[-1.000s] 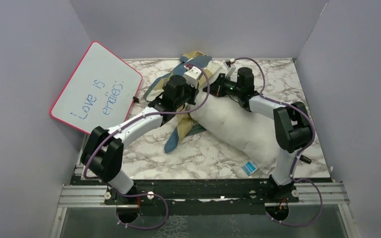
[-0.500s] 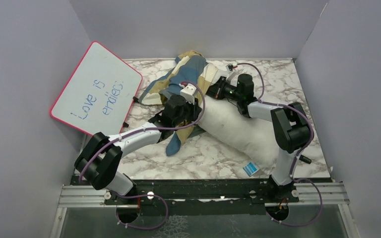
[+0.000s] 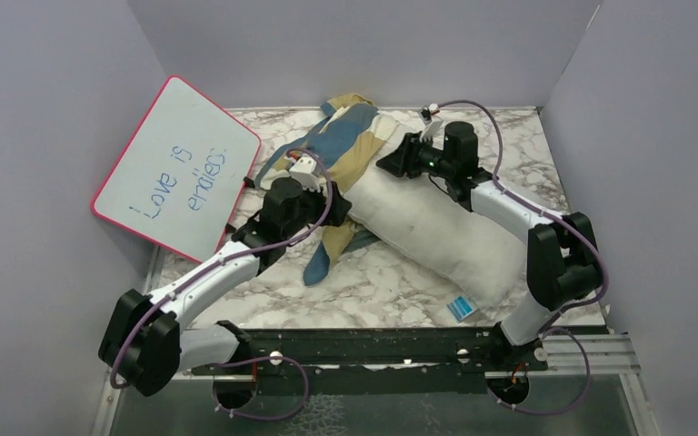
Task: Put the pillow into the pillowcase
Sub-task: Stuff the pillow into the pillowcase.
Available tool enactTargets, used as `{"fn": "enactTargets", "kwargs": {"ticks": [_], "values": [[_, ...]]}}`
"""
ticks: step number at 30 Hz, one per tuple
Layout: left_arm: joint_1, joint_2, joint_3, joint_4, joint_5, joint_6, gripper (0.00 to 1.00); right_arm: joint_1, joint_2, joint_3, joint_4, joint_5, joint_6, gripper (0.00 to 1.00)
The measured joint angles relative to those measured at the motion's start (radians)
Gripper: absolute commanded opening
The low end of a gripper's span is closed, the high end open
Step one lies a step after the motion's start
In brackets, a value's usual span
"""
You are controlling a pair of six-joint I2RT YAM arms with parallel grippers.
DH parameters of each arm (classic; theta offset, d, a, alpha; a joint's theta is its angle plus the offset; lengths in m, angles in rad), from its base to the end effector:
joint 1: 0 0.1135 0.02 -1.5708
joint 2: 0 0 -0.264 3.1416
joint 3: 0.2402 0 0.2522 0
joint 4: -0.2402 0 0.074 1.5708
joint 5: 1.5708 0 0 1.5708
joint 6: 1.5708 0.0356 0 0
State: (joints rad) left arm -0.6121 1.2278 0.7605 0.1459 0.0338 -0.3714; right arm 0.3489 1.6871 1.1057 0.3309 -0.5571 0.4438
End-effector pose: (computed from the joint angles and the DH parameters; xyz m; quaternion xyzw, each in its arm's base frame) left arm 0.2292 -0.1624 0.2707 0.1072 0.8040 -0.2882 0.5090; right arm 0.3594 0.1508 0.2655 -0.1324 0.7666 0.4280 0.4600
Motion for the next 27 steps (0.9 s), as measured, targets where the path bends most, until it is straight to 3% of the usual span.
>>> {"fn": "enactTargets", "kwargs": {"ticks": [10,17,23,27], "values": [[0.050,-0.117,-0.169,-0.022,0.051,-0.068,0.76,0.023,-0.151,0.009,-0.279,0.062,-0.210,0.70],[0.055,-0.123,-0.282,0.005,0.055,-0.110,0.76,0.213,-0.195,0.016,-0.398,0.233,-0.439,0.90],[0.055,-0.106,-0.327,0.090,0.060,-0.140,0.76,0.334,-0.203,-0.012,-0.397,0.398,-0.678,0.99],[0.055,-0.066,-0.327,0.138,0.075,-0.156,0.74,0.372,-0.193,-0.045,-0.382,0.514,-0.810,1.00]]}}
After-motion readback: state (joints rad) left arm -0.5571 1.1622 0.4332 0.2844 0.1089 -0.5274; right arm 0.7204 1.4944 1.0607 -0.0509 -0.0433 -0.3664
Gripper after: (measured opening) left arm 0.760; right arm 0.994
